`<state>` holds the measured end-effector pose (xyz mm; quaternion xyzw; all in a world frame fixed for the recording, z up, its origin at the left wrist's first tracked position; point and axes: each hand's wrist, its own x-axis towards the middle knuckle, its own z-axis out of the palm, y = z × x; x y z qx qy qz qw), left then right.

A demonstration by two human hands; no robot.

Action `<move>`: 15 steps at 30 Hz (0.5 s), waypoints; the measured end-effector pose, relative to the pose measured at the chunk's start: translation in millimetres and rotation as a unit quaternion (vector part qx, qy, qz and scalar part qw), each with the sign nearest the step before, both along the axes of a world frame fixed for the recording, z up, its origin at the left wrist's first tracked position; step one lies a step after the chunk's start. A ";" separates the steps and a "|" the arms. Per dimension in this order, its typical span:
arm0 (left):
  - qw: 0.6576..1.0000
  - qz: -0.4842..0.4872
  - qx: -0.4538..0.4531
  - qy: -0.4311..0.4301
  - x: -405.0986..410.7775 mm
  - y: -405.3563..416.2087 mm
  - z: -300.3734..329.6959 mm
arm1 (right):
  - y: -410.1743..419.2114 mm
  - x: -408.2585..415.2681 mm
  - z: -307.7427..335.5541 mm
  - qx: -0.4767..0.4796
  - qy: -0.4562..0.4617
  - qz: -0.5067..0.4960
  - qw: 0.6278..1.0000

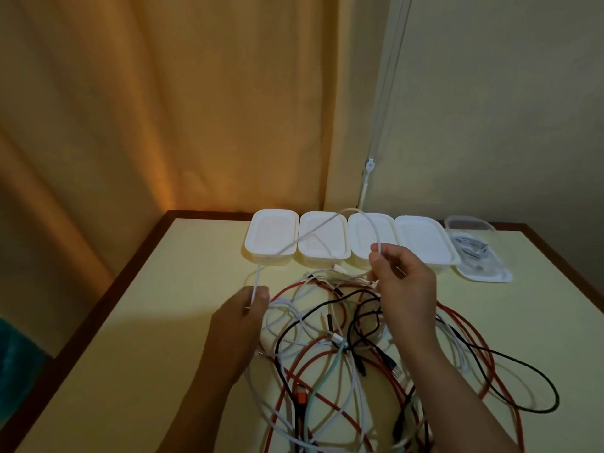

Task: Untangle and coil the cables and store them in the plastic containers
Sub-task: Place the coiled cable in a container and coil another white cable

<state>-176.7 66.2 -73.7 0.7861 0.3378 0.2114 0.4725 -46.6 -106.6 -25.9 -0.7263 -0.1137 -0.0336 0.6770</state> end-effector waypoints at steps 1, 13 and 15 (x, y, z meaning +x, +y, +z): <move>0.997 0.049 0.051 0.022 0.7 2.7 3.4 | -0.6 -1.1 1.9 0.010 0.000 0.002 1.000; 0.940 -0.224 0.235 -0.104 22.3 -54.9 19.2 | 9.4 -22.6 15.0 0.046 0.008 0.162 0.986; 0.946 -0.228 0.183 -0.141 22.9 -60.4 28.7 | 11.2 -25.3 14.1 0.026 -0.028 0.158 0.987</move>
